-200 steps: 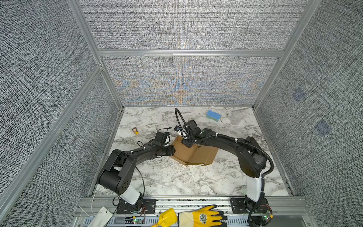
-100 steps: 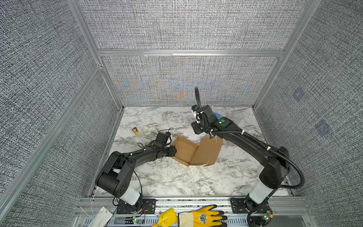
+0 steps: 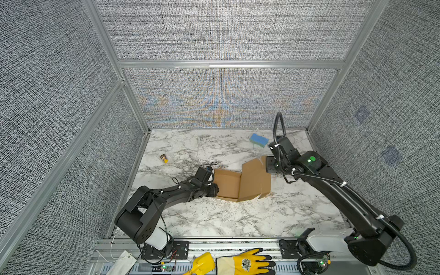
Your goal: Fold the paper box
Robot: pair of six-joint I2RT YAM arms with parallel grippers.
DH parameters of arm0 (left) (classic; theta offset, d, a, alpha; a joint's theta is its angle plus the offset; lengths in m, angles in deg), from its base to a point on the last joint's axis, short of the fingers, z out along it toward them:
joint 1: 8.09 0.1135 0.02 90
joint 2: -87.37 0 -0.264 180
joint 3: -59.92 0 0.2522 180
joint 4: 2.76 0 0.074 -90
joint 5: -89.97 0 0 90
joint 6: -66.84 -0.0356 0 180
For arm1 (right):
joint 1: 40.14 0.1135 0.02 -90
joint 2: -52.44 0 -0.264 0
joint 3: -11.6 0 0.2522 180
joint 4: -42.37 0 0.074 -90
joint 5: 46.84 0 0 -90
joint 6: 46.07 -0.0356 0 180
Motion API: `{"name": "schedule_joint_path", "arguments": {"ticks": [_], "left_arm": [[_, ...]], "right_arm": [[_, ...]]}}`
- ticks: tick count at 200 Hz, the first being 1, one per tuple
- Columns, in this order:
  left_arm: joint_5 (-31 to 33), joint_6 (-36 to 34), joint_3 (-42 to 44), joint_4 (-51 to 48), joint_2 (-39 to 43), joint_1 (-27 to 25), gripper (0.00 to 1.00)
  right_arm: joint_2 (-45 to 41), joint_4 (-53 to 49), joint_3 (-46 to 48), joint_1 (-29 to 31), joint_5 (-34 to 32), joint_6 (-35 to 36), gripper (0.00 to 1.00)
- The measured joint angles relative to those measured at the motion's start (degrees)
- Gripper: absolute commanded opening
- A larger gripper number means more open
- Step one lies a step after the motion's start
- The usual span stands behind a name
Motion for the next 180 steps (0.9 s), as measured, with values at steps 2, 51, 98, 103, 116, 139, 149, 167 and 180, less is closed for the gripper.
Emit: {"name": "schedule_joint_path", "arguments": {"ticks": [2,51,98,103,116,139,149,167,180], "left_arm": [[0.02,0.04,0.07,0.00,0.07,-0.11,0.51],[0.70,0.57,0.02,-0.48,1.75,-2.80,0.52],[1.90,1.70,-0.81,-1.20,3.21,-4.70,0.52],[2.25,1.84,-0.81,-1.36,3.32,-4.72,0.52],[2.36,2.03,-0.85,-1.51,3.48,-4.85,0.52],[2.67,2.10,-1.16,-2.47,3.52,-5.22,0.52],[2.86,2.21,-1.49,-3.17,3.56,-5.25,0.52],[3.72,2.21,-2.21,-3.67,3.54,-5.25,0.53],[3.78,2.16,-2.84,-3.72,3.37,-5.27,0.53]], "right_arm": [[-0.39,-0.11,0.35,-0.20,0.17,-0.28,0.62],[-4.70,2.23,7.58,-2.32,7.08,-2.62,0.61],[-4.81,7.30,8.35,-2.32,12.31,-2.64,0.60],[-4.81,7.50,8.50,-2.32,12.50,-2.64,0.59],[-4.87,7.69,8.90,-2.32,13.73,-2.67,0.58],[-6.21,7.85,9.22,-2.32,14.03,-2.89,0.58],[-7.37,8.31,9.42,-2.32,13.99,-3.08,0.57],[-8.70,8.90,9.51,-2.32,13.97,-3.45,0.56],[-8.83,9.86,9.94,-2.32,14.05,-3.85,0.56]]}}
